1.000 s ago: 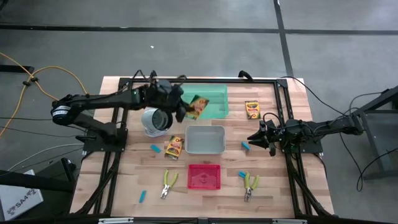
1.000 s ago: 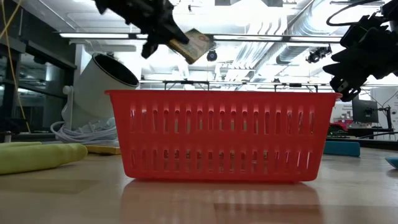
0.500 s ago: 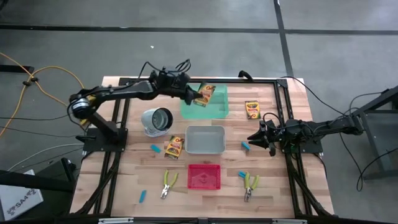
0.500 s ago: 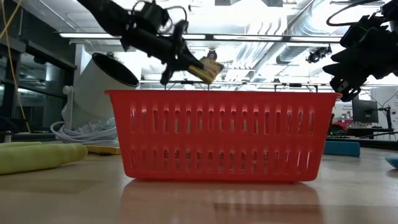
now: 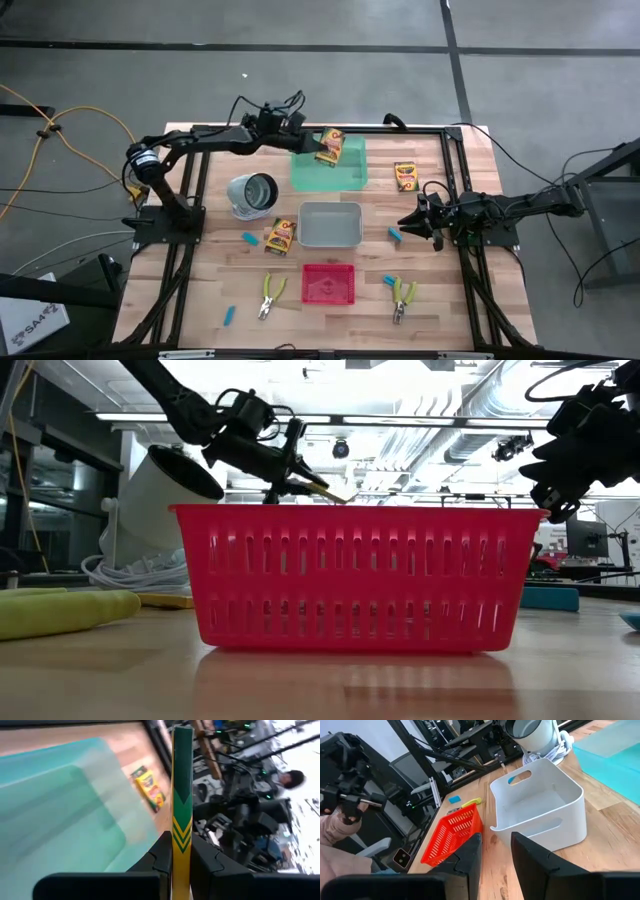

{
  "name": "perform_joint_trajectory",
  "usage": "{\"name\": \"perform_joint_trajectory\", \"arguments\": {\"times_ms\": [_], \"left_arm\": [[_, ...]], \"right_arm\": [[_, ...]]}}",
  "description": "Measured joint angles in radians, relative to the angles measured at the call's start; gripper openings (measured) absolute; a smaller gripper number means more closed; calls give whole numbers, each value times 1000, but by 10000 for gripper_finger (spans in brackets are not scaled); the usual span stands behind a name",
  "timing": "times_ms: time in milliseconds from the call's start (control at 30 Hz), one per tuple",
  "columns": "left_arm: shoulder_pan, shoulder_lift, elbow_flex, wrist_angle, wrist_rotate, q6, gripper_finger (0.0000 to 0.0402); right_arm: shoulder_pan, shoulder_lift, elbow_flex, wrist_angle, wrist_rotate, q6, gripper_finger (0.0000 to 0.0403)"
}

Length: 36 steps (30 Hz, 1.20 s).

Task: Pick & Place School Supplies
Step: Put the bottom yellow crayon box into the green bin

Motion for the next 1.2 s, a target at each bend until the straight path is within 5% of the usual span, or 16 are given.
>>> {"name": "perform_joint_trajectory", "arguments": {"times_ms": [300, 600, 1200], "left_arm": [[-17, 0, 186, -403, -185, 116, 26], [-42, -1, 202, -555, -257, 57, 26], [-68, 114, 202, -541, -242, -81, 26]], "right_arm": [[0, 0, 0, 0, 0, 0, 97], [0, 0, 0, 0, 0, 0, 97], [0, 0, 0, 3, 0, 0, 97]]}}
